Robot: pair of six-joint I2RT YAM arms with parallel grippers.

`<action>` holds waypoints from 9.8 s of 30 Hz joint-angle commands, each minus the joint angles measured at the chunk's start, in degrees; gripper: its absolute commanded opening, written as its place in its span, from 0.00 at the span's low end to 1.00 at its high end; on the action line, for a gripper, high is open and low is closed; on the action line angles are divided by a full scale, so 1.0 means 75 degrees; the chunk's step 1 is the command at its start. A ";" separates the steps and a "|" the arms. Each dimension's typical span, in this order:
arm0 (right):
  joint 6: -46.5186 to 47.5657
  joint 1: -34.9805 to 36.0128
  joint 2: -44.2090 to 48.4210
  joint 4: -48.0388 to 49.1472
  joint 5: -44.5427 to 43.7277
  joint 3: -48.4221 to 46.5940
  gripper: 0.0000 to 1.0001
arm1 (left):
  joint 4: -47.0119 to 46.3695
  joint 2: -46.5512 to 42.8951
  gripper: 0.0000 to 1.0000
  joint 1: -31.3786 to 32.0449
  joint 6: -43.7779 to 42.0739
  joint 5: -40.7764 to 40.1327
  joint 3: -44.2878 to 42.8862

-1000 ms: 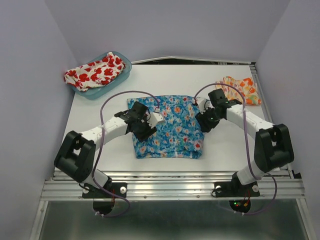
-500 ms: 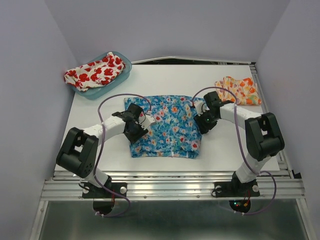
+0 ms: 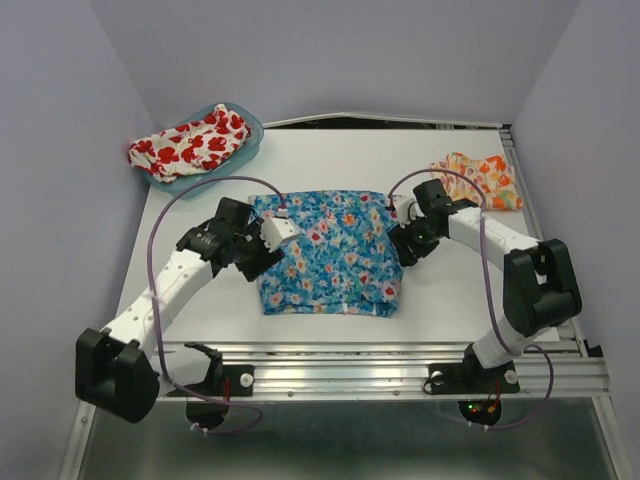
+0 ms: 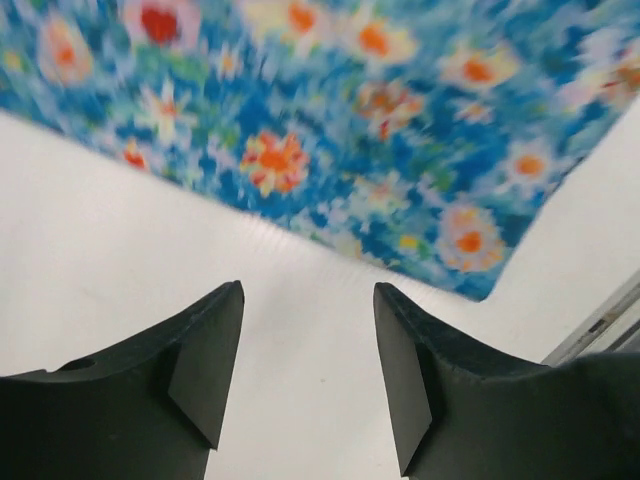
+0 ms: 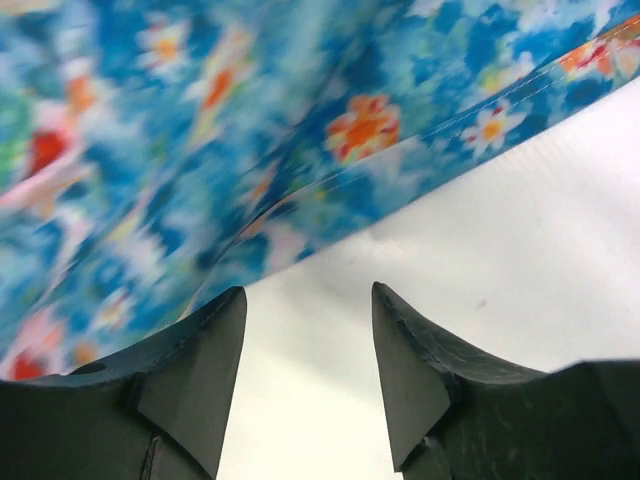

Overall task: Fold and stack the skirts
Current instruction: Flatten the skirt out, then fold the skirt

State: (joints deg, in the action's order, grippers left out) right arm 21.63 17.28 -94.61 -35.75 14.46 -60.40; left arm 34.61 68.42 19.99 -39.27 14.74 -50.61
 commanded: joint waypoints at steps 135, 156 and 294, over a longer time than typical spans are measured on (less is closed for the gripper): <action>0.0609 -0.0346 0.0136 0.3757 -0.0954 -0.5292 0.01 | -0.1250 0.3272 0.00 -0.2700 0.3196 0.0719 -0.8190; 0.3767 -0.0933 0.1152 0.3268 0.1447 -0.1982 0.01 | -0.2167 0.2913 0.00 -0.2162 0.1336 0.1761 -0.4741; 0.3995 0.0427 -0.4858 -0.1783 0.1341 -0.7134 0.62 | 0.0753 0.5935 0.54 -0.2208 -0.1069 0.2171 -0.5159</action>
State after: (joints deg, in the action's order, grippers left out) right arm 48.95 20.32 -130.65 -47.27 21.26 -110.98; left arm 40.05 113.75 4.64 -46.11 29.85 -90.56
